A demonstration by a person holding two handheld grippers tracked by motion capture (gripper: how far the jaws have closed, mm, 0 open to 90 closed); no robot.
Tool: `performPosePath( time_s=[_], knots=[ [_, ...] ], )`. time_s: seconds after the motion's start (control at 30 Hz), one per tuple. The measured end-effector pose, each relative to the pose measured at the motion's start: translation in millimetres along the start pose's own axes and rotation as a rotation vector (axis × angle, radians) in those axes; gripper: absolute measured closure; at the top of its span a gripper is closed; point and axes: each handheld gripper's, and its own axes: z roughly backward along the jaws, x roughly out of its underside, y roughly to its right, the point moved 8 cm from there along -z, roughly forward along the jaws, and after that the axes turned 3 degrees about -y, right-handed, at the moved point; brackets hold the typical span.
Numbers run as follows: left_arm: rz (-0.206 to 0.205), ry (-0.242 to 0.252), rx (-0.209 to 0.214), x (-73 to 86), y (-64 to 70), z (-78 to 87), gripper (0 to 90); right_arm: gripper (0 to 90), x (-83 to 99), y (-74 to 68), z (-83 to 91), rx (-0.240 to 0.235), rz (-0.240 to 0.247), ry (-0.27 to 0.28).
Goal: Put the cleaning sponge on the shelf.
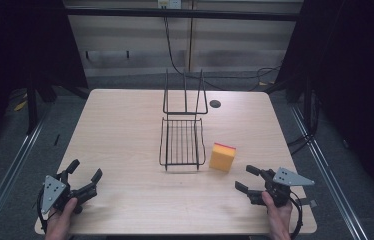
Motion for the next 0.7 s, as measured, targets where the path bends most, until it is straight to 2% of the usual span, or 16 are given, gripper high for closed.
performPosePath(
  time_s=[0.2,0.27,0.7],
  knots=[
    [0.000,0.000,-0.002,0.0,-0.2,0.1,15.6,23.6,-9.1,1.0,-5.3,-0.041,0.011,-0.006],
    [0.001,0.001,0.000,-0.1,0.1,-0.1,15.6,28.1,-11.7,0.1,-8.2,-0.065,0.027,-0.016],
    [-0.006,-0.003,-0.001,0.0,-0.5,0.2,15.6,28.1,-23.9,9.3,-19.3,-0.089,0.042,-0.033]
  ],
)
